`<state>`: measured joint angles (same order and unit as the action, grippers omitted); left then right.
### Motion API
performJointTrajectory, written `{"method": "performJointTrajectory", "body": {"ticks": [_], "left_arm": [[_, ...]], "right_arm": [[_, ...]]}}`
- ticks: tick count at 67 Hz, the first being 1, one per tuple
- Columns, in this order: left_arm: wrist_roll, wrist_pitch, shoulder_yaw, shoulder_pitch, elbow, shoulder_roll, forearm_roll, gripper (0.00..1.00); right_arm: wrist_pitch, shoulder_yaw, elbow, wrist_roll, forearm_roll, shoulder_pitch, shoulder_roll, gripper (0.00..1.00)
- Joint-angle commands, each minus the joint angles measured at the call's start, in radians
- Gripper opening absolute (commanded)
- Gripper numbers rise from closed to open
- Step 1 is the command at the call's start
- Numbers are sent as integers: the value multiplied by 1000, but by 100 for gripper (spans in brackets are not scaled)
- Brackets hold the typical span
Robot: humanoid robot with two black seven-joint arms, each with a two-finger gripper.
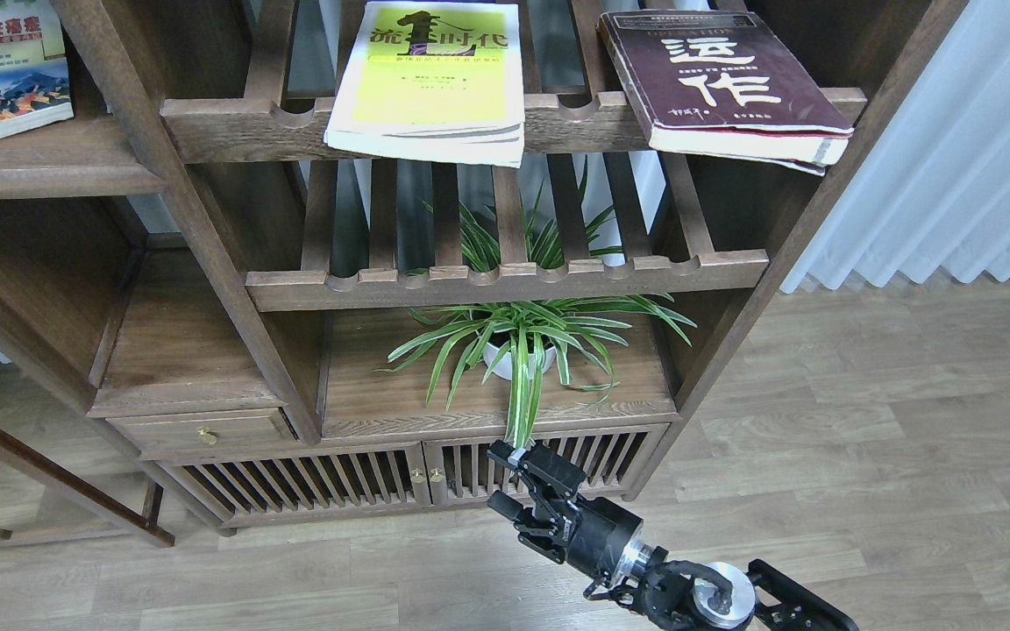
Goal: Organize books on shelf
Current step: 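Place the colourful book on the upper shelf with the left gripper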
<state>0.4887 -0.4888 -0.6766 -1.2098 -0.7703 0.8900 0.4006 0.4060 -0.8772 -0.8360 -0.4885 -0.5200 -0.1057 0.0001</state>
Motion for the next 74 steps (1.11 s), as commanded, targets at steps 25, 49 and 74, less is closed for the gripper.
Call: {"method": "performJointTrajectory", "body": {"ticks": [25, 49, 74], "left_arm": [[0, 0, 0, 222, -161, 204, 3, 99], [0, 0, 3, 303, -279, 291, 4, 99], [0, 0, 65, 506, -349, 399, 10, 99]], "right_arm": [[-1, 4, 0, 0, 0, 0, 0, 99], [4, 1, -2, 0, 0, 0, 0, 99], [2, 0, 0, 0, 3, -2, 0, 99]]}}
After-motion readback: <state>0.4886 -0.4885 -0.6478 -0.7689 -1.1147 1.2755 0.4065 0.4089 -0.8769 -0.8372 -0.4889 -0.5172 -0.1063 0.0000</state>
